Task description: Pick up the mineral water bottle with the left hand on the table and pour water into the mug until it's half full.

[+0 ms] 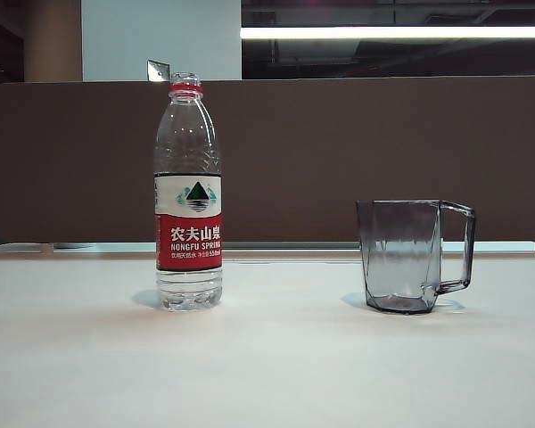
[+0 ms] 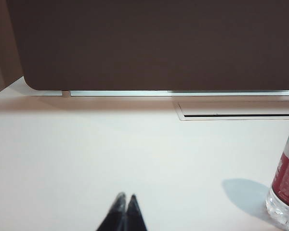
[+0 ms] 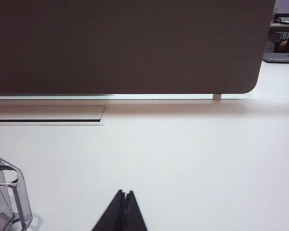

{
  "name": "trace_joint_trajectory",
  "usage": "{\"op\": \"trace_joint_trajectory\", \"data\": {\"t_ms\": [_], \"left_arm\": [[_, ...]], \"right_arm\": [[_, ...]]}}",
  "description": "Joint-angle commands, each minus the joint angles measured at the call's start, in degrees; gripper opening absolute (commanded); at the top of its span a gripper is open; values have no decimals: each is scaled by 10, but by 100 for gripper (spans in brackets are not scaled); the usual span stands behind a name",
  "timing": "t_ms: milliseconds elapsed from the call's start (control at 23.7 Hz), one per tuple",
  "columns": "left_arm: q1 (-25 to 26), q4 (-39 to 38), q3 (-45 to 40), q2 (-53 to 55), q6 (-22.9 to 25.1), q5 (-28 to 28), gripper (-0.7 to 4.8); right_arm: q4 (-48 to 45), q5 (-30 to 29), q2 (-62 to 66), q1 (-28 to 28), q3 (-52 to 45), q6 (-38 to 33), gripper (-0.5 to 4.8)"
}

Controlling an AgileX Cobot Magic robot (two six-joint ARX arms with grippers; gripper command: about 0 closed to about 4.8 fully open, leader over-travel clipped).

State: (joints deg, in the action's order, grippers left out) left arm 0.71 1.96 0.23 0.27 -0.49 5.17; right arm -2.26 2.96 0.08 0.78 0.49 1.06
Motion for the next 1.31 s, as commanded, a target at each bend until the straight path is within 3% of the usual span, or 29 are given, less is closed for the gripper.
{"op": "trace_joint_trajectory", "data": {"t_ms": [42,590,759,1138,1307], "left_arm": [[0,10,2,0,1,1,-6],[0,20,2,0,15,1,-6],[0,49,21,0,-60,1,-6],[-4,50,85,33,-70,1,-6],[-48,64,131,109,-68,1,-6]], "right_arm": [[-11,-1,-1,0,-2,-2,11],[-7,-6,-1,0,9,-2,-3],[14,-37,2,0,68,-14,-3],[56,-45,83,0,210,-12,-3],[56,-58,162,-1,285,-12,-3]]}}
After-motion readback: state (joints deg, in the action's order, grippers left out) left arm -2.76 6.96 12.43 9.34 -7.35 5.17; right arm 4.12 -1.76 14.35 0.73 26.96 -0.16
